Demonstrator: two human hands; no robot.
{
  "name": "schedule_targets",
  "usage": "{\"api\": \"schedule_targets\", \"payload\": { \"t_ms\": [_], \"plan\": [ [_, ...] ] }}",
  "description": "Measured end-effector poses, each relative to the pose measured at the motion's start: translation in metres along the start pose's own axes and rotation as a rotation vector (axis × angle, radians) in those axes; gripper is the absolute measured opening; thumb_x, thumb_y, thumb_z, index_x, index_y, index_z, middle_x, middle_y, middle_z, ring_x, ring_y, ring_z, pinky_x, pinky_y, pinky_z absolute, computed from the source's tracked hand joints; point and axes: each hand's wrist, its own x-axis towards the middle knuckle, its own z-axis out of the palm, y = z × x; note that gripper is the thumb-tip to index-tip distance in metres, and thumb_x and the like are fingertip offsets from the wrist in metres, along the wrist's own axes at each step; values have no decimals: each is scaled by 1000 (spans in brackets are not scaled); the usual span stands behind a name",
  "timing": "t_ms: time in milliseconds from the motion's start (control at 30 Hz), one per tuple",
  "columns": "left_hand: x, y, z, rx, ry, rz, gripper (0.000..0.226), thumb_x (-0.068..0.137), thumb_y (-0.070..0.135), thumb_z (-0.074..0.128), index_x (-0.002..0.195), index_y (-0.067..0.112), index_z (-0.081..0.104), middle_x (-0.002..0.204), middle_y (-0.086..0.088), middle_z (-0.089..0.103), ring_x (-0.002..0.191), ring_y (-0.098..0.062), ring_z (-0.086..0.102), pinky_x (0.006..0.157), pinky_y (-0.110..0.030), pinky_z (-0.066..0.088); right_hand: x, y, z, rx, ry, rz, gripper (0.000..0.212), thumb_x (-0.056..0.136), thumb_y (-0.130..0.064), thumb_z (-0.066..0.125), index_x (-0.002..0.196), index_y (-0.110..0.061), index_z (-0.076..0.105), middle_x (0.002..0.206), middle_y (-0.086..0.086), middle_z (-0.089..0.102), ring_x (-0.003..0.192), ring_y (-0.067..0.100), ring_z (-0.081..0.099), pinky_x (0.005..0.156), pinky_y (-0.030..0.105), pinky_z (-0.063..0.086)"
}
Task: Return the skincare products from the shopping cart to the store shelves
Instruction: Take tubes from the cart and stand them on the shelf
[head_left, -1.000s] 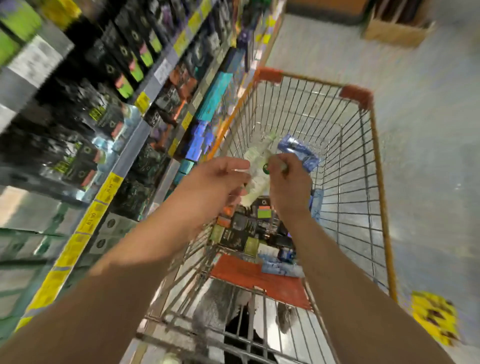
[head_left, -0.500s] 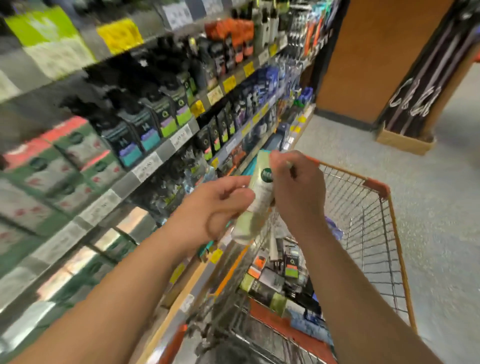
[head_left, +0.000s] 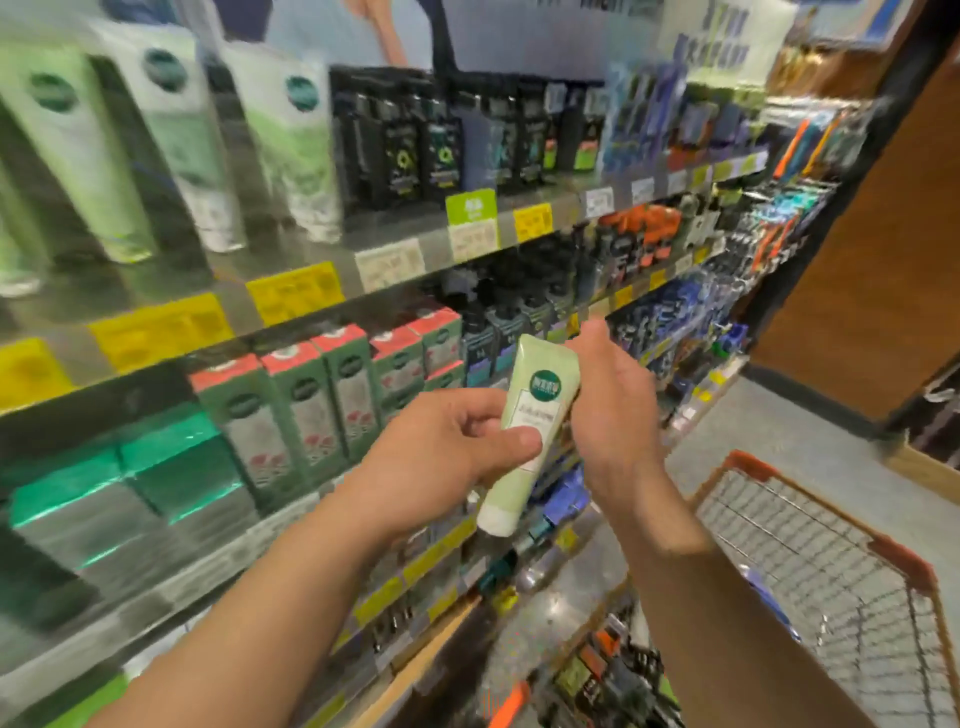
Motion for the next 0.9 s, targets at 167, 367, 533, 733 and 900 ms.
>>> {"api": "schedule_targets", "payload": {
  "t_ms": [167,367,533,733,900],
  "plan": [
    [-31,21,-42,-33,115,50,19,93,11,71,109,18,77,87,-2,79,69,-8,67,64,-19,51,-8,-19,46,50,-124,-22,50,109,-43,39,75,-13,58,59,-7,59,56,5,55,55,21,43],
    [-61,44,-87,-32,298,167,18,94,9,68,108,16,77,85,5,79,65,3,66,58,-8,45,-14,-25,96,77,-370,-99,39,111,-28,44,81,-8,59,61,4,53,49,17,51,46,26,42],
    [-80,55,-122,-28,490,200,15,94,14,71,104,20,79,88,-1,80,67,-3,64,56,-13,43,-22,-26,137,60,-576,-119,13,104,-22,56,96,-14,62,64,5,56,49,19,53,45,31,43],
    [-92,67,-151,-22,645,227,14,91,18,76,96,30,80,89,-4,80,83,-21,73,77,-42,51,-34,-34,170,1,-701,-208,38,85,-28,75,119,-32,61,80,-13,51,67,6,47,61,23,46],
    [-96,76,-160,-13,715,223,12,90,16,76,101,21,77,89,-3,80,82,-20,77,75,-39,59,-40,-44,187,-157,-702,-274,65,73,-35,82,130,-38,50,84,-21,62,67,2,55,67,27,51]
  ]
}}
